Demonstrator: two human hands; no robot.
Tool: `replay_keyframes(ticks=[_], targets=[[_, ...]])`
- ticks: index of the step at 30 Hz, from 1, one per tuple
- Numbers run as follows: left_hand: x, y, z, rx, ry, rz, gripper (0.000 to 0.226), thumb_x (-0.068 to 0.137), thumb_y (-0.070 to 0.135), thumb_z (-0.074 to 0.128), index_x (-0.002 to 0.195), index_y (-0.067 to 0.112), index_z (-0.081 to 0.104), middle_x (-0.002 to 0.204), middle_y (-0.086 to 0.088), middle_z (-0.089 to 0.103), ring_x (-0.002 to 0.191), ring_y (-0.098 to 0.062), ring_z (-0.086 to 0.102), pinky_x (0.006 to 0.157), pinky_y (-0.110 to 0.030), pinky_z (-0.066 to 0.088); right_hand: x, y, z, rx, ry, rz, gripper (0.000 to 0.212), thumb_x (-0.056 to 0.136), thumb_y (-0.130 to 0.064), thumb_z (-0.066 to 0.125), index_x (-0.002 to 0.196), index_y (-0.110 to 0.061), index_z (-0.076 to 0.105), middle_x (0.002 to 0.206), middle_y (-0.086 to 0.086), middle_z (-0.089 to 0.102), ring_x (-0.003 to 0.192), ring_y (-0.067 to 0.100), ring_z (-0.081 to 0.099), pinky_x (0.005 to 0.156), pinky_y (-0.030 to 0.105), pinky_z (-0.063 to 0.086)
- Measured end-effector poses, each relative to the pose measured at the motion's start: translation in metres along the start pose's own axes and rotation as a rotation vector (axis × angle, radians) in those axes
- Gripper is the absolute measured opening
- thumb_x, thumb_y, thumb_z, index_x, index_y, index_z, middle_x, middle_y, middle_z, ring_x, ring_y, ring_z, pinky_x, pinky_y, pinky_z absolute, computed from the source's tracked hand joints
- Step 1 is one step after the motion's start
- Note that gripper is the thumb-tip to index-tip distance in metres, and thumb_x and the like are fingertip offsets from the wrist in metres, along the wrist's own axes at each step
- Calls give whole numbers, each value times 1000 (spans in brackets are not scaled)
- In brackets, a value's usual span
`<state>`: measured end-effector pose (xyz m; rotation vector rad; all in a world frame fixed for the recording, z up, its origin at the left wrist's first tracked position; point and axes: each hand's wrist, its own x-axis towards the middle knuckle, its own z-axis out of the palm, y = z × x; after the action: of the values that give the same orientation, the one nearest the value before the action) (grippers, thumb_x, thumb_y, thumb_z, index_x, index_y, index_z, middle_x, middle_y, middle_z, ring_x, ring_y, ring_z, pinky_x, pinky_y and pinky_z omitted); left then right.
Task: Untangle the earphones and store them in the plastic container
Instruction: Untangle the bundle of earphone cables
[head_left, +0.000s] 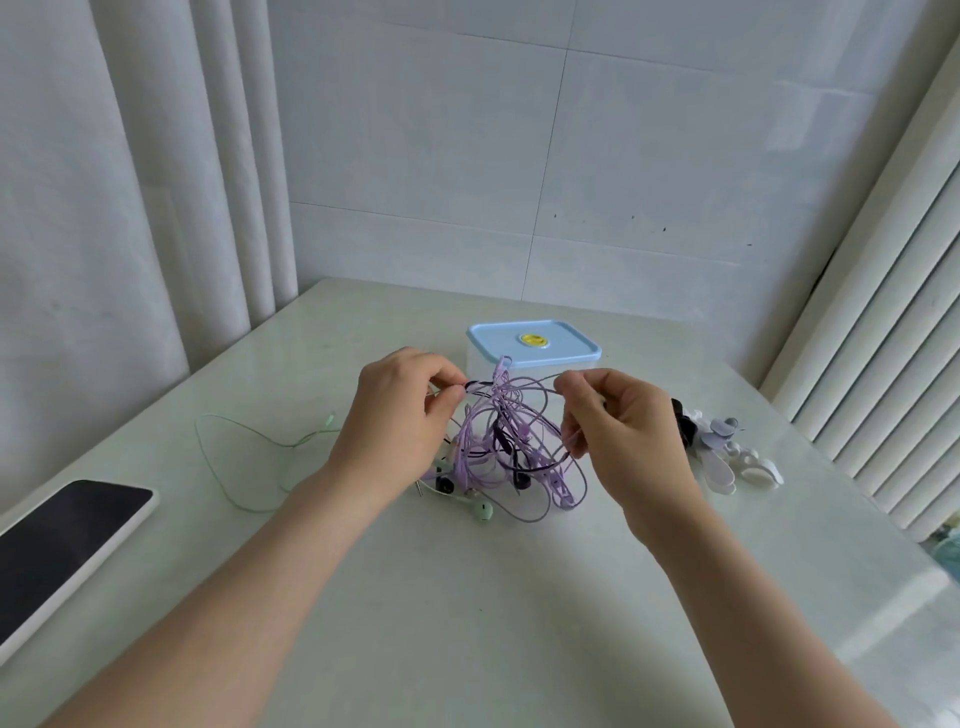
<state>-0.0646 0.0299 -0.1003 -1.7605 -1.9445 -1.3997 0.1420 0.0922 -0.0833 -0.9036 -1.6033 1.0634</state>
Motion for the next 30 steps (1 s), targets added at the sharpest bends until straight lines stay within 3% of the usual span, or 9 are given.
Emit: replay_keyframes(ticks=[3, 5, 7, 9, 13, 18, 22, 26, 30], targets=[[-1, -1, 0, -52, -95, -33, 8, 93, 17, 79, 89, 23, 77, 80, 15, 70, 68, -5, 63, 69, -13, 45, 2, 7, 1, -266, 137, -141, 15, 102, -24, 66, 90, -20, 74, 66, -5, 69, 59, 5, 60, 63, 19, 46], [-2, 3, -1, -99, -148, -44, 9, 91, 21, 82, 85, 22, 76, 67, 23, 66, 60, -4, 59, 61, -10, 39, 1, 9, 0, -462, 180, -225, 16, 102, -16, 63, 92, -20, 74, 69, -9, 69, 65, 7, 61, 63, 17, 41], [-3, 6, -1, -146, -197, -27, 10, 90, 22, 83, 84, 22, 75, 61, 30, 60, 54, -1, 52, 57, -10, 34, 0, 12, 2, -546, 137, -223, 30, 99, -3, 53, 100, -21, 76, 82, -4, 71, 72, 7, 62, 66, 21, 38], [-3, 8, -2, -167, -238, -3, 7, 90, 21, 83, 89, 22, 76, 63, 31, 59, 54, -2, 48, 57, -11, 34, 0, 13, 3, -584, 82, -222, 40, 95, 4, 48, 101, -22, 78, 86, -2, 66, 71, 0, 57, 64, 10, 34], [-4, 9, -1, -162, -286, 31, 17, 96, 15, 73, 107, 26, 79, 79, 19, 62, 66, -5, 51, 63, -10, 36, -3, 6, 5, -534, 88, -291, 34, 92, 2, 55, 100, -24, 75, 84, -8, 65, 72, 1, 56, 66, 5, 36], [-2, 9, -2, -221, -273, -24, 9, 99, 25, 71, 101, 28, 79, 88, 10, 65, 77, -8, 56, 71, -14, 41, -12, -7, 3, -437, 167, -315, 11, 74, -13, 64, 73, -23, 69, 56, -6, 56, 55, 10, 50, 55, 13, 36], [-1, 7, -1, -261, -281, -91, 8, 97, 32, 75, 91, 28, 77, 80, 12, 69, 68, -3, 54, 69, -16, 42, -16, -10, 1, -407, 14, -291, 18, 72, -8, 75, 66, -21, 64, 46, 4, 54, 43, 11, 37, 50, 17, 34], [2, 4, -1, -384, -277, -208, 17, 97, 40, 74, 90, 25, 78, 86, 9, 77, 77, -18, 66, 80, -37, 56, -21, -12, 1, -352, -116, -324, 28, 72, -15, 87, 61, -16, 61, 49, 7, 60, 45, 27, 47, 47, 26, 37], [1, 5, -4, -486, -299, -281, 22, 98, 44, 72, 91, 24, 79, 92, 7, 77, 76, -17, 64, 83, -43, 54, -22, -15, -1, -353, -284, -294, 27, 83, -18, 84, 61, -16, 68, 51, 0, 65, 42, 17, 52, 49, 22, 41]])
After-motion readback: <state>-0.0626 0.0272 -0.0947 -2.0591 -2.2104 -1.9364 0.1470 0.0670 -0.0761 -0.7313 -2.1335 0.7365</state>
